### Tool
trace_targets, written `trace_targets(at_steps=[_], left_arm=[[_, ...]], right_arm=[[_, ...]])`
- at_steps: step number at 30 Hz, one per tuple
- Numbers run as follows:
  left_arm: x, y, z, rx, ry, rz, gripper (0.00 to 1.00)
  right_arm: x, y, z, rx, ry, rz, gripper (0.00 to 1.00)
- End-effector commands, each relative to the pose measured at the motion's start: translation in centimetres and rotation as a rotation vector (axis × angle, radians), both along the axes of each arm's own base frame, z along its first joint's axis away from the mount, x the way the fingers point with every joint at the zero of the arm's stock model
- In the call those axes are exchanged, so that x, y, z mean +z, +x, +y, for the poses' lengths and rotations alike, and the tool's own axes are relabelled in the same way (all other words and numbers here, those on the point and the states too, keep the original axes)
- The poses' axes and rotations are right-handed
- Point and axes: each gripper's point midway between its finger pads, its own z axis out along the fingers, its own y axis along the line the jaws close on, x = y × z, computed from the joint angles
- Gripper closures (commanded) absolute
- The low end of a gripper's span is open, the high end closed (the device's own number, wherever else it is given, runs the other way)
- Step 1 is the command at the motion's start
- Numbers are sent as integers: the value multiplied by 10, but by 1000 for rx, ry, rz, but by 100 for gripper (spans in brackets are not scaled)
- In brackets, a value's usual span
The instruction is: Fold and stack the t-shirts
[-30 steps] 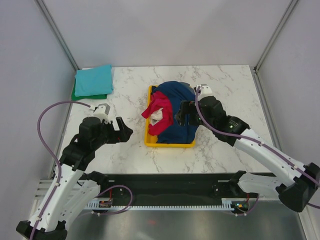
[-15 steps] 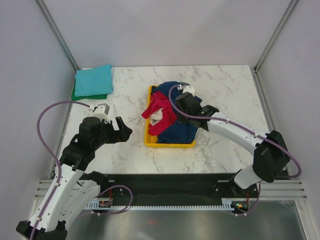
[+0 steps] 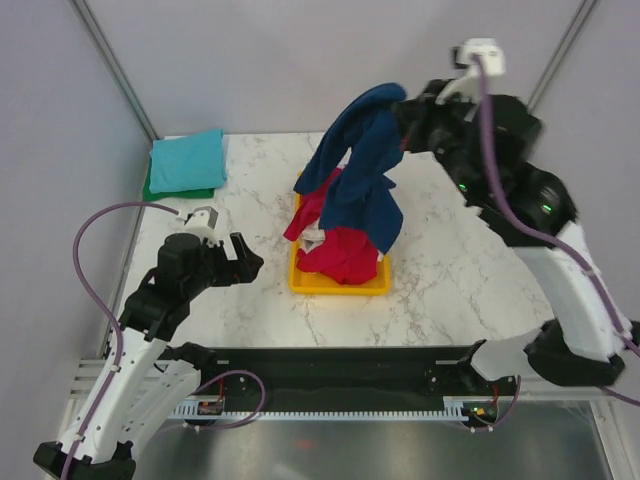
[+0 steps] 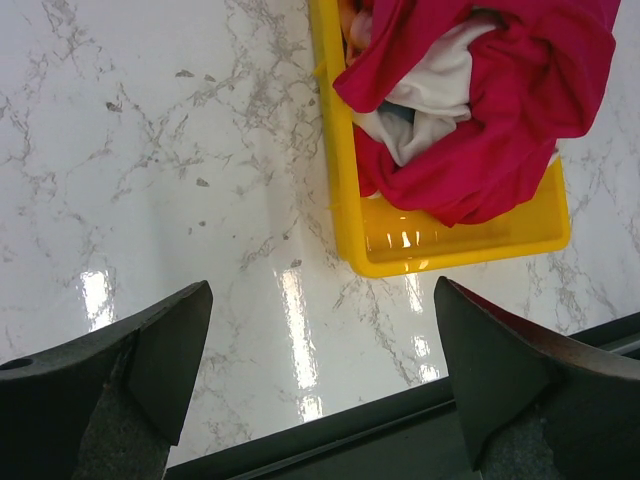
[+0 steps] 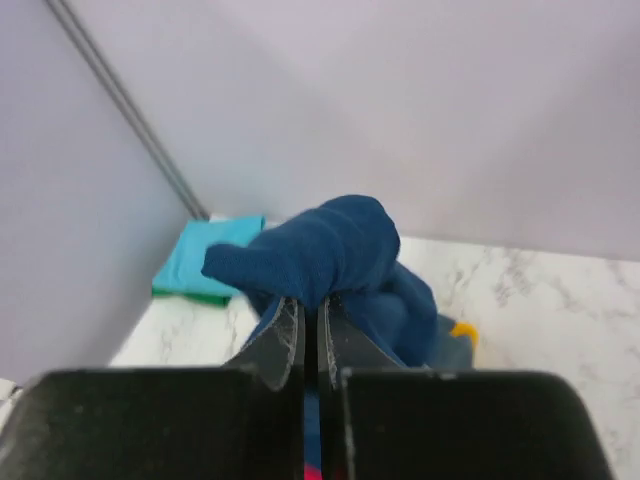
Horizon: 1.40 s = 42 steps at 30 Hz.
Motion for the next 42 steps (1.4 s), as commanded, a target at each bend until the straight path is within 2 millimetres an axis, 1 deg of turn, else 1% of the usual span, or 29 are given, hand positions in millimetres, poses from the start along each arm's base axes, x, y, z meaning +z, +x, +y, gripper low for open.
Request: trace_targets(at_steps=[1,2,3,4,5,6,7,8,9,11,12,14,17,18,19,22,23,24,26,27,29,30,32,33,36,38,39,41,42], left_arm=[[10,4,5,23,3,-30,1],[11,4,5,27,3,-33,1],[11,4,6,29,2,-35,1],[11,4,6,31,4,-35,1],[10,4,6,30,4,-32,1],[10,4,6,29,4,-32,1],[10,4,5,26,4,-30,1],[9,4,5,24,5,-26,1],[7,4,4,19,4,-19,1],[5,4,2,13,3,-7,1],[5,5,1,9,1,-5,1],[3,5,-1,-3,-2,7,1],[1,4,-4,-16,-6,20,1],[-1,4,-5,-19,-6,27,1],[-1,5,-5,-20,-6,28,1],[-3,6,-5,-20,-1,41,1],[-3,6,-6,-21,-3,37,1],[-2,5,-5,-17,-3,34,1],[-3,6,-3,-11,1,32,1],[-3,6,-4,-12,2,32,1],[-3,6,-3,-10,2,32,1],[-3,6,-4,-11,3,35,1],[-4,6,-4,-11,4,39,1],[-5,7,-4,-12,4,41,1],[-5,7,-4,-13,5,42,1],[-5,7,-3,-10,7,42,1],[-5,7,-4,-12,6,42,1],[-6,7,-4,-13,6,45,1],[-7,8,-4,-15,7,48,1]], right_arm=[[72,-51,-100,-215,62,-222,100],[65,-53,-123,-322,64,-218,98],[32,-43,-126,-383,15,-180,94],[23,-55,-146,-436,28,-175,71],[2,-55,-166,-565,8,-132,46],[-45,-53,-172,-629,-57,-41,15],[-70,-53,-178,-690,-84,11,2],[-94,-55,-189,-776,-126,57,2],[-144,-56,-191,-819,-163,165,2],[-189,-55,-200,-837,-204,287,2],[-222,-54,-190,-775,-209,382,2],[-238,-53,-190,-755,-163,441,2],[-238,-46,-161,-577,-86,449,2],[-228,-37,-144,-496,-24,398,2],[-228,-36,-116,-344,6,407,2],[-232,-22,-75,-166,26,408,2],[-238,-16,-68,-153,15,425,2],[-254,-4,-59,-148,-15,466,2],[-272,10,-51,-154,-51,505,2],[-291,24,-45,-164,-94,543,2],[-307,42,-43,-183,-140,564,2],[-327,56,-38,-175,-194,592,2],[-343,76,-39,-191,-223,607,2],[-361,88,-36,-196,-244,641,2],[-396,105,-41,-222,-277,715,2],[-413,110,-41,-218,-283,751,2],[-433,110,-33,-183,-285,795,6],[-447,113,-19,-123,-256,822,14],[-462,111,-12,-90,-247,852,30]])
